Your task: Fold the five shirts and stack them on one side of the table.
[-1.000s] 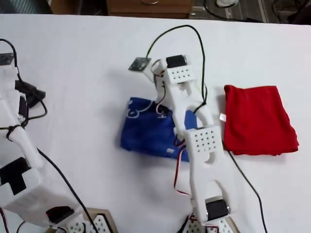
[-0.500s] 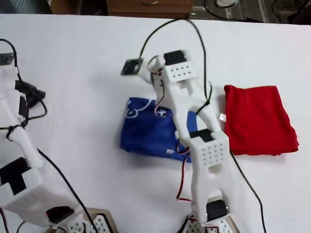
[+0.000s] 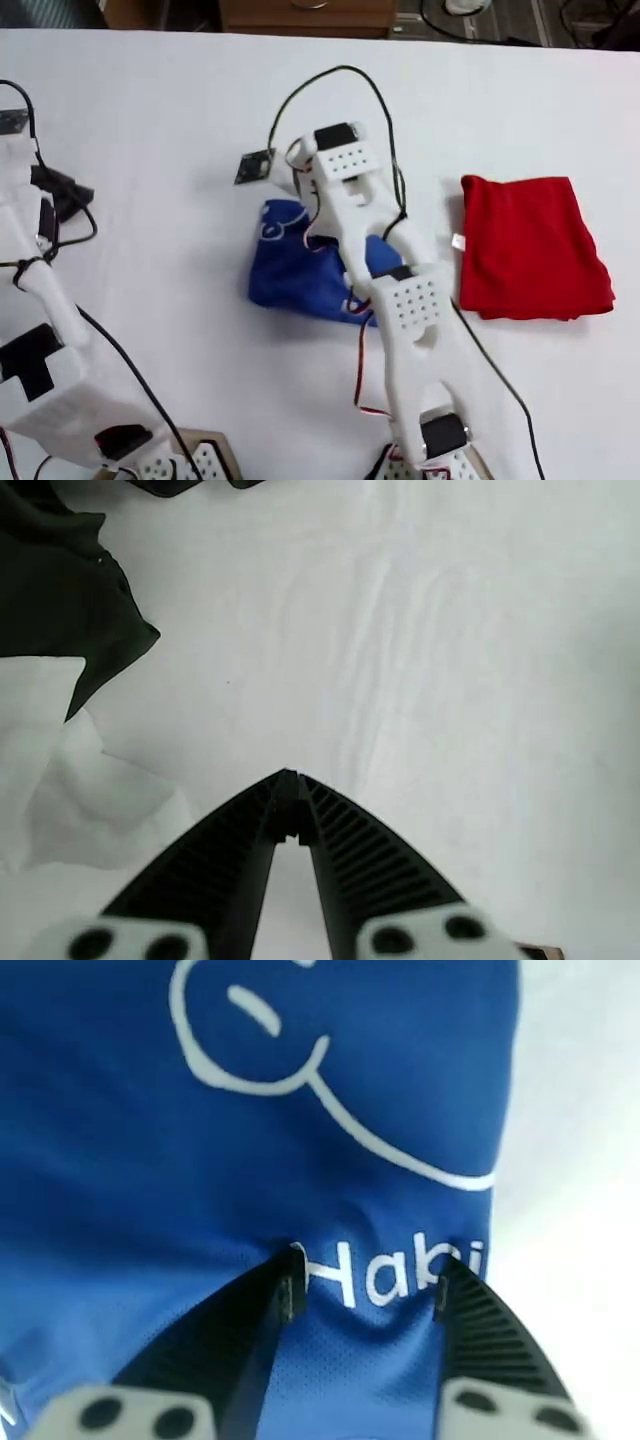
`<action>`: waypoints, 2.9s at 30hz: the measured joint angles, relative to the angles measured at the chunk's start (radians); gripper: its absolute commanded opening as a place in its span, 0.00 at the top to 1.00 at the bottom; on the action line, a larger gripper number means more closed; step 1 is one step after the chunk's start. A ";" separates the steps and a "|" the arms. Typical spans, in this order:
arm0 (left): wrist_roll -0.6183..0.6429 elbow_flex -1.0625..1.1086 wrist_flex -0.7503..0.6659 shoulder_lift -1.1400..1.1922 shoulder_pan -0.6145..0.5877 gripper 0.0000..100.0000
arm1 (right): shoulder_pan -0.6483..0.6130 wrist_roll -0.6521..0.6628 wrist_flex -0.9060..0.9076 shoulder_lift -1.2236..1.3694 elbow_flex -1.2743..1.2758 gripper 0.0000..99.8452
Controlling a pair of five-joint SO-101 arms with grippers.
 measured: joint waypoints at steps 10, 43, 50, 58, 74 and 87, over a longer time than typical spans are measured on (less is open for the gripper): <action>0.000 0.000 0.000 0.000 0.000 0.97 | 0.000 0.002 0.040 0.055 -0.055 0.72; 0.000 0.000 -0.029 0.003 0.000 0.97 | 0.038 0.000 0.035 -0.157 0.049 0.72; 0.000 0.000 -0.029 0.003 0.000 0.97 | 0.040 0.000 0.035 -0.249 0.049 0.72; 0.000 0.000 -0.029 0.003 0.000 0.97 | 0.040 0.000 -0.006 -0.210 0.049 0.72; 0.000 0.000 -0.008 0.003 -0.009 0.97 | 0.040 0.000 -0.057 -0.029 0.032 0.72; 0.000 0.000 0.008 0.003 -0.011 0.97 | 0.032 0.002 -0.009 -0.069 0.157 0.72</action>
